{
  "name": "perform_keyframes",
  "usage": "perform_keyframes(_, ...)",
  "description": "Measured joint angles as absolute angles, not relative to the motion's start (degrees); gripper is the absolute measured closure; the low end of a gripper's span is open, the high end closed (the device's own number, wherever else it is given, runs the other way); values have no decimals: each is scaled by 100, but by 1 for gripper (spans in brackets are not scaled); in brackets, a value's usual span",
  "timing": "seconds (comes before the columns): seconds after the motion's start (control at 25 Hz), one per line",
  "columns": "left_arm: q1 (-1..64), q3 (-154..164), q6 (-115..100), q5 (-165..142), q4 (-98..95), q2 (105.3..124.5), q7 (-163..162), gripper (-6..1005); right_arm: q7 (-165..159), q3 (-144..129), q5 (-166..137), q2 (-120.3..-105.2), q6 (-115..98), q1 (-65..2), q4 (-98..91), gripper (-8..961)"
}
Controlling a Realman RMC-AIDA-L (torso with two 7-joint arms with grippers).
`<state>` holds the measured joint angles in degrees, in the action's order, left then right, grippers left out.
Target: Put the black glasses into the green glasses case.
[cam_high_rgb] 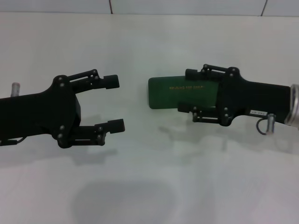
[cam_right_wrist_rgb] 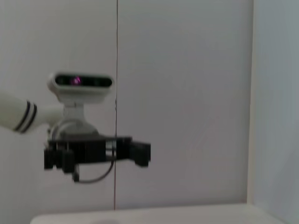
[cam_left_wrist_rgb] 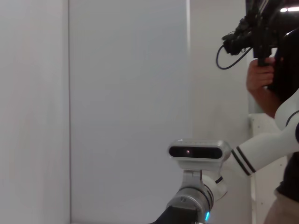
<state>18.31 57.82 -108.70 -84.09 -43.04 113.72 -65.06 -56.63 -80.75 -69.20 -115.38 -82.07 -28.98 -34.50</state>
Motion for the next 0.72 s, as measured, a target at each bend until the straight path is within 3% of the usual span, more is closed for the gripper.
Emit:
perform_keyframes(0.16, 1815, 5776, -10824, -8528, -4301, 11359, -6460, 170, -5661, -8111, -6998, -11583, -8023, -2941, -3445, 367)
perform_keyframes(0.28, 1812, 5768, -10803, -8594, -4299, 11343, -6448, 170, -5634, -8135, -7001, -11592, -7980, -2965, -3415, 230)
perform_keyframes(0.72, 1901, 5757, -10753, -8752, -4305, 11323, -6372, 170, -5431, -8252, -6933, -11621, -7933, -2964, -3322, 237)
